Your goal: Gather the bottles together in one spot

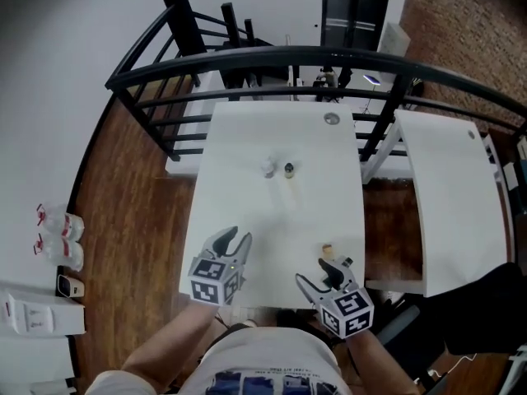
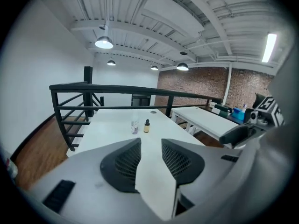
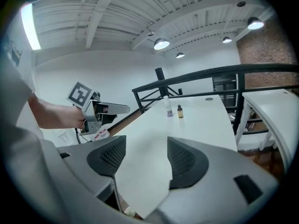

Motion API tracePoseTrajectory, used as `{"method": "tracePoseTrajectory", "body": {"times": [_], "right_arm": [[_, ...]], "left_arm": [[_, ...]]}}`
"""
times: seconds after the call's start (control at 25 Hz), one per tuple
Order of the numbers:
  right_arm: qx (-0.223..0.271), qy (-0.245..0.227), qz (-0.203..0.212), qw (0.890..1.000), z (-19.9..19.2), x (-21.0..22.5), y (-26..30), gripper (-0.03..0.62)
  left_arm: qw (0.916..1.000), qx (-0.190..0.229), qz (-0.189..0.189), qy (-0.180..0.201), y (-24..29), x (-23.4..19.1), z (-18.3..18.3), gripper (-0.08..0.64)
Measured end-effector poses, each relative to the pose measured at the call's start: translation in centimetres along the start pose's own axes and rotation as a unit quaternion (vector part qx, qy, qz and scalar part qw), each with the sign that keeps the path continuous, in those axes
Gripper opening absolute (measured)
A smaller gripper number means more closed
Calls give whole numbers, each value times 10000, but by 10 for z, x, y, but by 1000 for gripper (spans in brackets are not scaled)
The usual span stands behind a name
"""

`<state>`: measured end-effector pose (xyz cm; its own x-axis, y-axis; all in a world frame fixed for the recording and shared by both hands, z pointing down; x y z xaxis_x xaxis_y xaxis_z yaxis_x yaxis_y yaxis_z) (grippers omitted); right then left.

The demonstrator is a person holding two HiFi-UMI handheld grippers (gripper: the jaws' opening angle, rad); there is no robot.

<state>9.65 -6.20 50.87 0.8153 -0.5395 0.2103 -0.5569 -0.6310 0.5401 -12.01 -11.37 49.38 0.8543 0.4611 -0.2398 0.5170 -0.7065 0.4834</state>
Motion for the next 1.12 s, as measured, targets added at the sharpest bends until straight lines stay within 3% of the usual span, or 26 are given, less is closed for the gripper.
{"method": "tracePoseTrajectory", "body": {"times": [0.2,0.56,0.8,1.12], "right_arm": [[170,3,-334,9993,-4,-49,-27,299],[281,-50,-889,9956,-37,-143,-77,299],[189,-112,-976,9950,-60,-181,-102,299],[144,-139,-1167,9930,-74,-196,-118,299]], "left_arm": [[9987,135,-468,-136,-81,15,-21,121],[9968,18,-740,-316,-204,30,-83,121],[9961,-122,-805,-335,-240,39,-108,120],[9950,-73,-950,-310,-255,47,-119,133]]}}
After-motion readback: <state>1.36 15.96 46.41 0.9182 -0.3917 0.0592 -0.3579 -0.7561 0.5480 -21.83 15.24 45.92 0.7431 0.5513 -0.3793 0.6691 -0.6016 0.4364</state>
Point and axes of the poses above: the fingertips, and each gripper's own axes: y forward along the fingers, x to its right, z out of its top, the point moved 5 cm from there along -y, backward along the fingers, and after that the axes turned 10 degrees about -z, right-handed, at the moved point
